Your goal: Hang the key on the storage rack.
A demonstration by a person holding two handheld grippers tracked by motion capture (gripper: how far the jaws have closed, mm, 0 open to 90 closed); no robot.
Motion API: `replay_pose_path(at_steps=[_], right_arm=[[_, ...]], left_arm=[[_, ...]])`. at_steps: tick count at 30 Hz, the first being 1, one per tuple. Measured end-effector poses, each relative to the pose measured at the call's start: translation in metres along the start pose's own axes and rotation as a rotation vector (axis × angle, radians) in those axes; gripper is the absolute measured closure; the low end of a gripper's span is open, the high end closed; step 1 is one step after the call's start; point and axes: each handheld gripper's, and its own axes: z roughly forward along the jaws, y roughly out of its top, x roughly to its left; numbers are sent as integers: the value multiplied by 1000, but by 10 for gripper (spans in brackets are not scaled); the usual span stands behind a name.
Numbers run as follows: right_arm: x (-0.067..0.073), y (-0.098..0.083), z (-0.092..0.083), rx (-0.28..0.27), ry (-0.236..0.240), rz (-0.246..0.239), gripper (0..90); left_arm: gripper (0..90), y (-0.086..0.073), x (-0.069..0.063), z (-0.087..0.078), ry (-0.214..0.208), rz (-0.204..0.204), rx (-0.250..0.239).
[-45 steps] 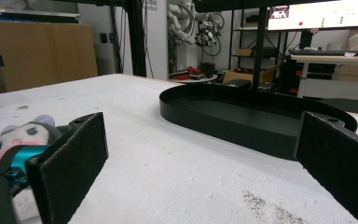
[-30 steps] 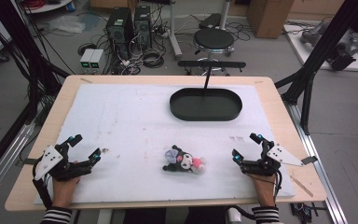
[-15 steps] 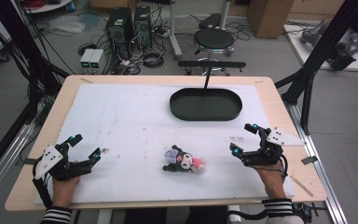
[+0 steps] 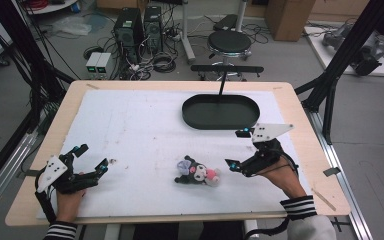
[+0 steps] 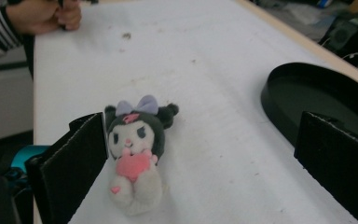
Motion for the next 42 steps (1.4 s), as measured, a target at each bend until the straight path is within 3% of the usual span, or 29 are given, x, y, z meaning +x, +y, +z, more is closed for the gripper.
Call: replay_pose_path(at_steps=[2, 3, 6, 12, 19, 21, 29, 42], right_arm=[[0, 2, 3, 22, 10, -9, 17], [1, 5, 9, 65, 27, -28, 17], [3, 7, 18, 116, 57, -51, 17], [6, 9, 34, 185, 96, -83, 17], [9, 9, 42, 245, 108, -113, 17], [11, 8, 47, 292, 111, -125, 17], [18, 4, 62, 391, 132, -163, 17], [29, -2, 81, 513, 166, -221, 20]], left_arm=[[109, 0, 0, 0, 0, -1, -1], [108, 0, 0, 0, 0, -2, -1], [109, 0, 0, 0, 1, -2, 1], [109, 0, 0, 0, 0, -2, 1], [108, 0, 0, 0, 2, -2, 1], [109, 0, 0, 0, 2, -2, 1], [109, 0, 0, 1, 1, -6, 0], [109, 0, 0, 0, 1, -6, 2]])
